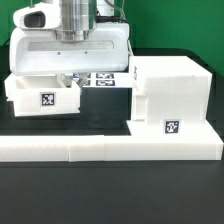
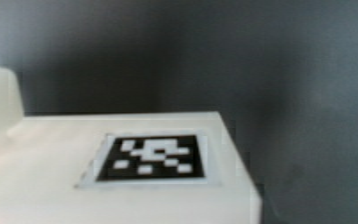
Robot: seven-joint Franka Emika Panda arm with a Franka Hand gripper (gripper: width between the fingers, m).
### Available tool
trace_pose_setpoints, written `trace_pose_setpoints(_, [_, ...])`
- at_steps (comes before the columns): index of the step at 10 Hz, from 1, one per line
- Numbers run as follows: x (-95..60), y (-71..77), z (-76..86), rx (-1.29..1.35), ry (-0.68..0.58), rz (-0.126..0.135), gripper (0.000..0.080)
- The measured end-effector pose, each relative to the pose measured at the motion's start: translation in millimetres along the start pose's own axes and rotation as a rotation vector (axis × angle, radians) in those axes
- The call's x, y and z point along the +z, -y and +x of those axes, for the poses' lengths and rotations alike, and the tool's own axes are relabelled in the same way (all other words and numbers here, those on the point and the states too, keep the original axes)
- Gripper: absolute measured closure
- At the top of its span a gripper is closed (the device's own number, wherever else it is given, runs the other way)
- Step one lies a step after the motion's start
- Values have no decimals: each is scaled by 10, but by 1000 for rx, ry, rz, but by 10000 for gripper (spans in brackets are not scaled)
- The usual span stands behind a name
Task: Assemble drawer
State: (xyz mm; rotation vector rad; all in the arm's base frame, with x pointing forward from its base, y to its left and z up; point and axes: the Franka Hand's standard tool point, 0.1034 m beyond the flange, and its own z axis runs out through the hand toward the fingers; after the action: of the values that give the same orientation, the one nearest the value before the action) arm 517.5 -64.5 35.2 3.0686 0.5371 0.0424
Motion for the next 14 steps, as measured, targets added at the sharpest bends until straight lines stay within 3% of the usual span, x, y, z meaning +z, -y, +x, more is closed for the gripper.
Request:
trace_pose_setpoints(1, [60,48,5,-156,3,-8,758])
trace_pose_setpoints(3, [61,144,74,-329,15,2,758])
trace_pose_setpoints(9, [63,83,57,-720,38,-2,757])
trace_pose_setpoints(12, [77,85,179,-962,54,10,757])
trace_pose_setpoints(14, [87,50,147,-1086,67,8,757])
